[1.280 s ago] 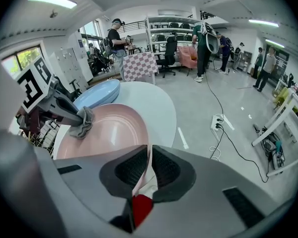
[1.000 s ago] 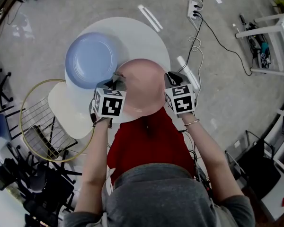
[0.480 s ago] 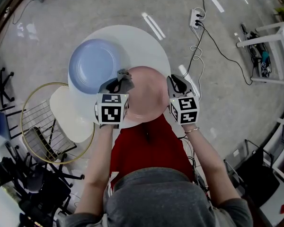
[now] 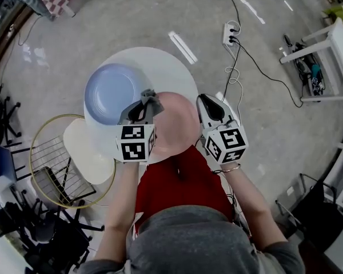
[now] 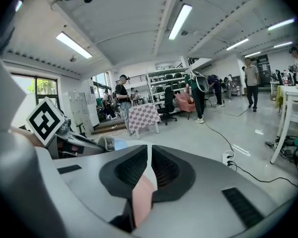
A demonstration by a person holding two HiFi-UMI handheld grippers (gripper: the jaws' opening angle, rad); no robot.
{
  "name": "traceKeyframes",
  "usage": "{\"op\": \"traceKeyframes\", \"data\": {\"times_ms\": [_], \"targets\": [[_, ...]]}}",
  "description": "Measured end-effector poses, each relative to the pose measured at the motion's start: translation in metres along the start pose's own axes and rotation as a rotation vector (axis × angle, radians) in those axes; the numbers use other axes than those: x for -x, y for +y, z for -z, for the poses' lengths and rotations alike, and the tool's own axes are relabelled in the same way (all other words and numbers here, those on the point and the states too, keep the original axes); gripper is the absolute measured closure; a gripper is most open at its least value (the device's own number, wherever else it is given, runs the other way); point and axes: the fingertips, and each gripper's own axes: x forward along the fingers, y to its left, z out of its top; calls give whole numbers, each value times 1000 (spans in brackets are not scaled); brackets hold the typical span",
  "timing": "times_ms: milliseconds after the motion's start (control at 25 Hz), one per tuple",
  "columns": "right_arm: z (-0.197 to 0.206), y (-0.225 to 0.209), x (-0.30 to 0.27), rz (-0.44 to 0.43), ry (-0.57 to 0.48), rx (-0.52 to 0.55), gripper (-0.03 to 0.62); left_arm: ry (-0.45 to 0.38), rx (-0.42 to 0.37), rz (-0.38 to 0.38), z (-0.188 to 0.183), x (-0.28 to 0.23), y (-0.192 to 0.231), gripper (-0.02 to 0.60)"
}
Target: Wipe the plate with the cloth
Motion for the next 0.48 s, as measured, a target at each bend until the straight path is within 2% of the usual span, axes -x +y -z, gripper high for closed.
{"op": "traceKeyframes", "data": {"times_ms": [200,480], "targets": [[-23,9,17,-20,-86,-24,549,-91,-14,-18,-18,17,-6,545],[-39,17,35,-22,-132,-8,562,-208,-2,-34,-42,45,-10,545]]}}
